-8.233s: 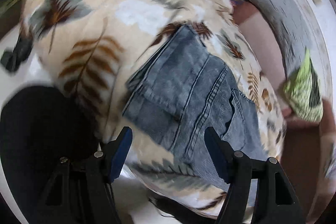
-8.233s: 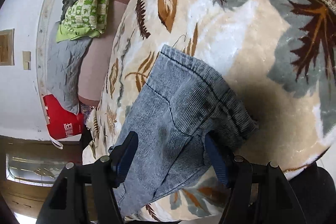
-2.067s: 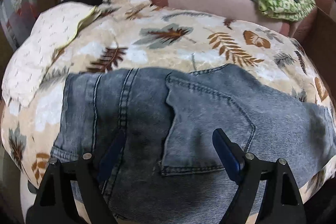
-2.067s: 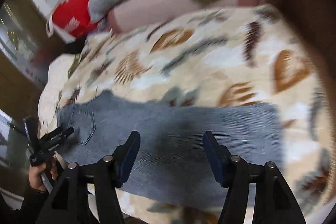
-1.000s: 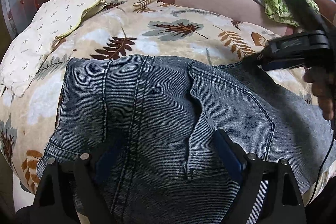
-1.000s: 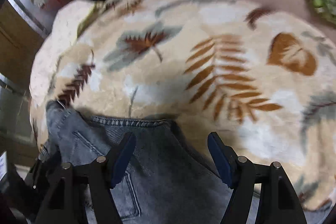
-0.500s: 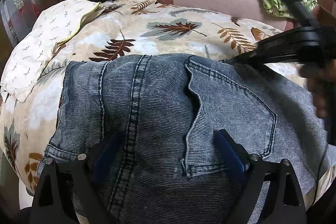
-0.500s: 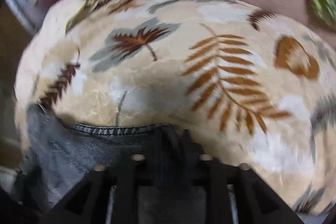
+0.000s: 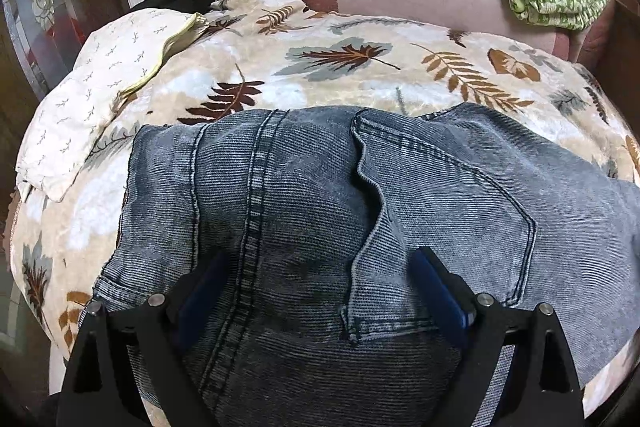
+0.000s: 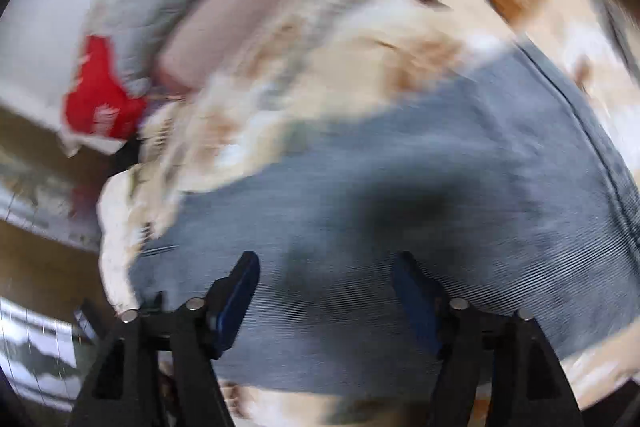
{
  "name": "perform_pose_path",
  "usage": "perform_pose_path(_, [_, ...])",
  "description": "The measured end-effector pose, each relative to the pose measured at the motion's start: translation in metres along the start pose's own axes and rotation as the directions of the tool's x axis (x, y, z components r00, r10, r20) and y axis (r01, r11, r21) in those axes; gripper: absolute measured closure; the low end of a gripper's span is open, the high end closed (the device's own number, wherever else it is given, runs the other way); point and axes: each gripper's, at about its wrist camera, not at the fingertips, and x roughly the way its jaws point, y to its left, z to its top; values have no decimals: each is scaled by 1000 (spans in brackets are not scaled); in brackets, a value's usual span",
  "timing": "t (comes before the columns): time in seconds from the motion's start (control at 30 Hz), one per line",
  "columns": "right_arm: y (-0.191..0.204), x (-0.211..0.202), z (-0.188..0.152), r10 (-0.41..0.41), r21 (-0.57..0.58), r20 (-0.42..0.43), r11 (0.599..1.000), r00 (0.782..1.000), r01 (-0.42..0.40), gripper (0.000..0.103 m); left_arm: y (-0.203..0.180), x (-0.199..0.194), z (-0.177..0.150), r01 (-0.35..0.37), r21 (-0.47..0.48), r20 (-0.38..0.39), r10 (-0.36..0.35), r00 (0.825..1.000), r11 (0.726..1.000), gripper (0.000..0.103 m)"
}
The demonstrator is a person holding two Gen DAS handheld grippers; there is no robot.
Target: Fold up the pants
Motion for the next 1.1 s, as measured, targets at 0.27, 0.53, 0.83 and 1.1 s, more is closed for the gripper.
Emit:
perform_pose_path(0.27, [-9, -63, -5, 172, -34, 145, 985, 974, -169, 20, -5, -39, 4, 25, -55, 25, -24, 999, 998, 11])
perform_pose_path(0.53, [-20, -86, -9, 126, 35, 190, 990, 974, -135, 21, -55, -60, -4, 116, 11, 0, -116, 993, 993, 11])
perform_pose_path(0.83, [-35, -76, -26, 84, 45, 148, 995, 985, -91, 9, -99, -59, -5, 188, 44, -48, -186, 981, 981, 11])
perform_pose_path(1.1, [-45, -67, -39, 19, 55, 116, 998, 993, -26, 10, -118, -68, -2, 252, 48, -54, -249, 967, 967, 11])
